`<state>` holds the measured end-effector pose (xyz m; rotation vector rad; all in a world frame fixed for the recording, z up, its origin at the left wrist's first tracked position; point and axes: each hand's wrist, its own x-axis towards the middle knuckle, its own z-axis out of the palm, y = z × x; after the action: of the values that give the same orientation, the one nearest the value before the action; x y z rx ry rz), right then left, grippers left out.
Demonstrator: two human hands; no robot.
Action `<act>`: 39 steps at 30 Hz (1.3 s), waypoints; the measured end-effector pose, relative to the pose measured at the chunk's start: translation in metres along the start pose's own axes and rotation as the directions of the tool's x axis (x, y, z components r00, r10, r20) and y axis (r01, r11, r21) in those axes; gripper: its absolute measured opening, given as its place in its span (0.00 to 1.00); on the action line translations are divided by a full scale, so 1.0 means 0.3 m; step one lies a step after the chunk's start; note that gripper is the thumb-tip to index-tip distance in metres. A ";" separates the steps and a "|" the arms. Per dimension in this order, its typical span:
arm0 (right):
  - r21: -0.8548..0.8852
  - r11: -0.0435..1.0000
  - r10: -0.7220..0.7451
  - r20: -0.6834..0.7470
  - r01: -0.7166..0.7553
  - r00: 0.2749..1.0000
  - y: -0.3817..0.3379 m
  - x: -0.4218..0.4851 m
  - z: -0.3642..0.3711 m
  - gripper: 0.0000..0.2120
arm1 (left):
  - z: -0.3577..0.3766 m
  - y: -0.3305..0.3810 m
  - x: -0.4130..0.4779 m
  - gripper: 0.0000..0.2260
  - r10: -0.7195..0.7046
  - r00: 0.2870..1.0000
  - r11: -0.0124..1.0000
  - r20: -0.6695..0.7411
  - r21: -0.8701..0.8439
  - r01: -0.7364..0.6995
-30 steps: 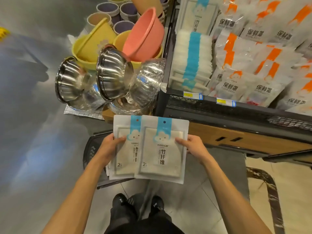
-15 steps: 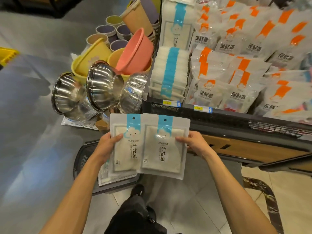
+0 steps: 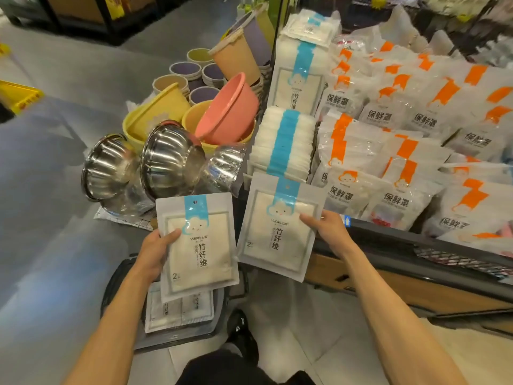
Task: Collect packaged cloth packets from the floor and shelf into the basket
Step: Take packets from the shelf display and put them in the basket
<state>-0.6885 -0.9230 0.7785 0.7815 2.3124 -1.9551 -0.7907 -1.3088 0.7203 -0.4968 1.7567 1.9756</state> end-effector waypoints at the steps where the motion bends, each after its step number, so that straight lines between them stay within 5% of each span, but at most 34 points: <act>1: -0.002 1.000 -0.013 -0.012 0.013 1.000 -0.008 0.029 0.000 0.10 | 0.007 0.009 0.018 0.12 0.001 1.000 1.000 -0.017 -0.008 -0.001; 13: -0.001 0.997 -0.074 -0.151 0.074 0.986 -0.029 0.303 0.014 0.10 | 0.036 0.087 0.162 0.16 0.036 0.999 0.999 -0.029 -0.027 -0.037; 18: 0.011 0.997 -0.071 -0.203 0.075 0.977 -0.061 0.392 -0.015 0.11 | 0.081 0.127 0.173 0.09 0.050 0.999 0.999 0.008 -0.016 -0.050; 28: -0.024 0.988 -0.153 -0.215 0.152 0.965 -0.140 0.546 -0.029 0.07 | 0.149 0.154 0.230 0.16 0.070 0.997 0.997 0.023 -0.023 -0.069; 39: -0.029 0.978 -0.208 -0.244 0.208 0.947 -0.175 0.641 -0.035 0.07 | 0.246 0.170 0.275 0.08 0.058 0.998 0.998 0.024 -0.033 -0.058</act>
<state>-0.8735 -0.8490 0.7669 0.8566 2.6383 -2.0392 -0.8857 -1.2325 0.7270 -0.4347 1.7446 2.0444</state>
